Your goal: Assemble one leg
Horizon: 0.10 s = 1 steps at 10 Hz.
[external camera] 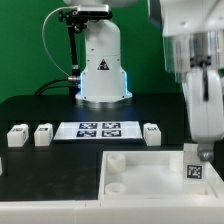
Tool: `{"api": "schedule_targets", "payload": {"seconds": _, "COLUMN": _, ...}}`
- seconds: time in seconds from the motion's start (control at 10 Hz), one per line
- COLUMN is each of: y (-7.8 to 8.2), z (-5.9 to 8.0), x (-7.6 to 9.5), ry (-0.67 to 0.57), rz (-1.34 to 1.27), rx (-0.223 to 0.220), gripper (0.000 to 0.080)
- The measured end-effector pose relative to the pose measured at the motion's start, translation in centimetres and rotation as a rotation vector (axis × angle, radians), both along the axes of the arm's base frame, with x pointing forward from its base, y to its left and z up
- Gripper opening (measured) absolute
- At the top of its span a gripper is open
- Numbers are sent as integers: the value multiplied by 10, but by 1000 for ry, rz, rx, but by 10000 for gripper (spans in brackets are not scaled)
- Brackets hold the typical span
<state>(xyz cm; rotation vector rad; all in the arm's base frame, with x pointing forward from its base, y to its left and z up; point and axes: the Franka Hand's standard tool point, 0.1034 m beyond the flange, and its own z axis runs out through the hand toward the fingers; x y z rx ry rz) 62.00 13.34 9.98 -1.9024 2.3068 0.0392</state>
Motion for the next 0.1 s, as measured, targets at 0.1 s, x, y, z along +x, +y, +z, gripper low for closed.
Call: {"api": "schedule_targets", "payload": {"seconds": 0.1, "y": -1, "z": -2, "x": -1, "ry": 2, "rz": -1, "rx": -2, "gripper": 648}}
